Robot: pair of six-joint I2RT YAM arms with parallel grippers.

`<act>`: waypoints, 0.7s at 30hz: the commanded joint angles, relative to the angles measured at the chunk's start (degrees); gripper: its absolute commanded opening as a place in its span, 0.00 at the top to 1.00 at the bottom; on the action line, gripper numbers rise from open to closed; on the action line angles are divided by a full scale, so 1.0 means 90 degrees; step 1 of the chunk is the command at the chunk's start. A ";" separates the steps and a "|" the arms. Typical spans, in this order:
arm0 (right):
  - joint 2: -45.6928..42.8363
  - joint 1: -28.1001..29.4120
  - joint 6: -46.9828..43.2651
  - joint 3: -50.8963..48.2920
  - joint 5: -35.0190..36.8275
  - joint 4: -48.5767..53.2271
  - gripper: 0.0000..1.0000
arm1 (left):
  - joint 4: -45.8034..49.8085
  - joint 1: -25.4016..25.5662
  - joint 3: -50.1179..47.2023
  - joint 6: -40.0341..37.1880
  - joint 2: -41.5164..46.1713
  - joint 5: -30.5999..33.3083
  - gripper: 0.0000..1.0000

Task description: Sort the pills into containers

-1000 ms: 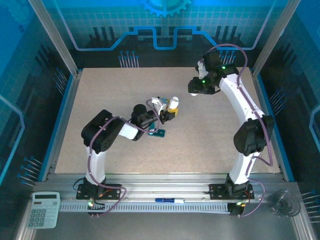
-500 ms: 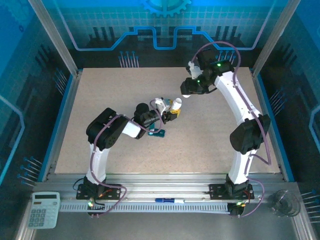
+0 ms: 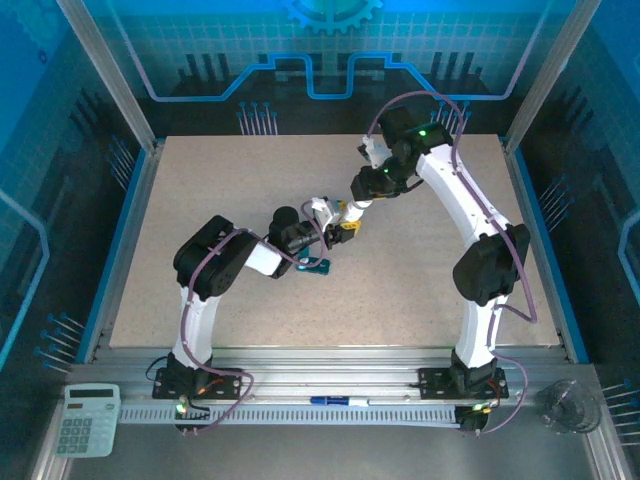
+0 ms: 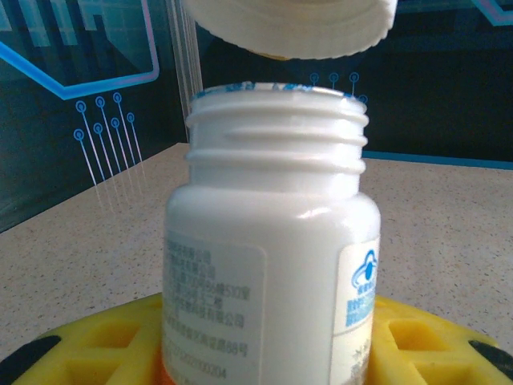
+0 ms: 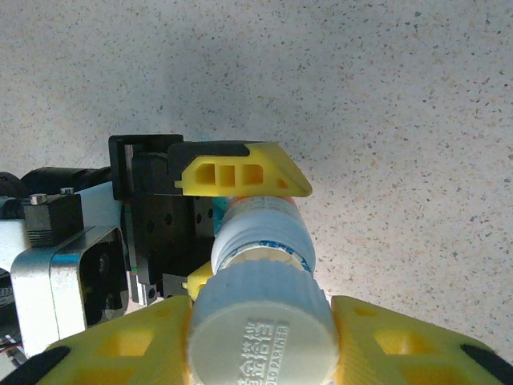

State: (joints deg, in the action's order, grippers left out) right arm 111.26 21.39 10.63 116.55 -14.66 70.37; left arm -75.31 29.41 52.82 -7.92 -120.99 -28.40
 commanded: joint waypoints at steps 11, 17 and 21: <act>0.0254 0.0094 -0.0056 -0.0333 -0.0246 -0.0045 0.56 | -0.0129 -0.0044 0.0178 -0.0173 0.0085 -0.0312 1.00; 0.0315 0.0143 -0.0040 -0.0314 -0.0295 -0.0084 0.56 | -0.0119 -0.0037 0.0196 -0.0164 0.0084 -0.0368 1.00; 0.0367 0.0158 -0.0038 -0.0304 -0.0276 -0.0094 0.56 | -0.0144 -0.0032 0.0196 -0.0140 0.0094 -0.0417 1.00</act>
State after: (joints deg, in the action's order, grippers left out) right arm 113.40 21.93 10.41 114.26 -15.92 69.08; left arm -74.04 29.34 53.12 -7.97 -120.99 -29.91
